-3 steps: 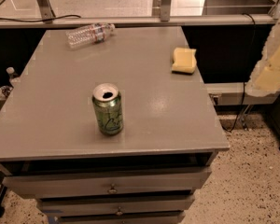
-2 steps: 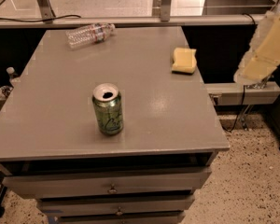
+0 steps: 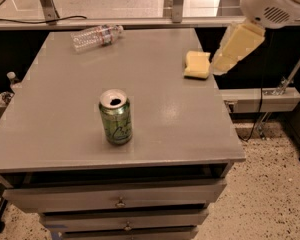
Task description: Pick sponge
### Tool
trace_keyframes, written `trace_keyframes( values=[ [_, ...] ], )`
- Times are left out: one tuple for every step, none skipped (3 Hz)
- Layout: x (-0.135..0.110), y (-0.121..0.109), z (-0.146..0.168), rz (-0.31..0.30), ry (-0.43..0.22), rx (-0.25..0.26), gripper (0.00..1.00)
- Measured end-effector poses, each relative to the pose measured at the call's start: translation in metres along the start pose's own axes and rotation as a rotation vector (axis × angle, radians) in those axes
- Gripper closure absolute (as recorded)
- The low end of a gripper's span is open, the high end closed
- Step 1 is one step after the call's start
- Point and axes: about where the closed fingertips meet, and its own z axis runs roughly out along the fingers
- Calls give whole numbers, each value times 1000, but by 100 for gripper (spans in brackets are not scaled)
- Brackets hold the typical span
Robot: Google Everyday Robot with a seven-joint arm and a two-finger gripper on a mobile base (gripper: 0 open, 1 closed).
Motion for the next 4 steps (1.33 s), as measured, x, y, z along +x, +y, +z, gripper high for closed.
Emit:
trace_keyframes(
  values=[
    [15,-10,53,73,-6,-16,0],
    [45,-19,101,183,16,-33,0],
    [74,-28,137,293,20,-44,0],
    [94,-30,166,396,-4,-64,0]
  ],
)
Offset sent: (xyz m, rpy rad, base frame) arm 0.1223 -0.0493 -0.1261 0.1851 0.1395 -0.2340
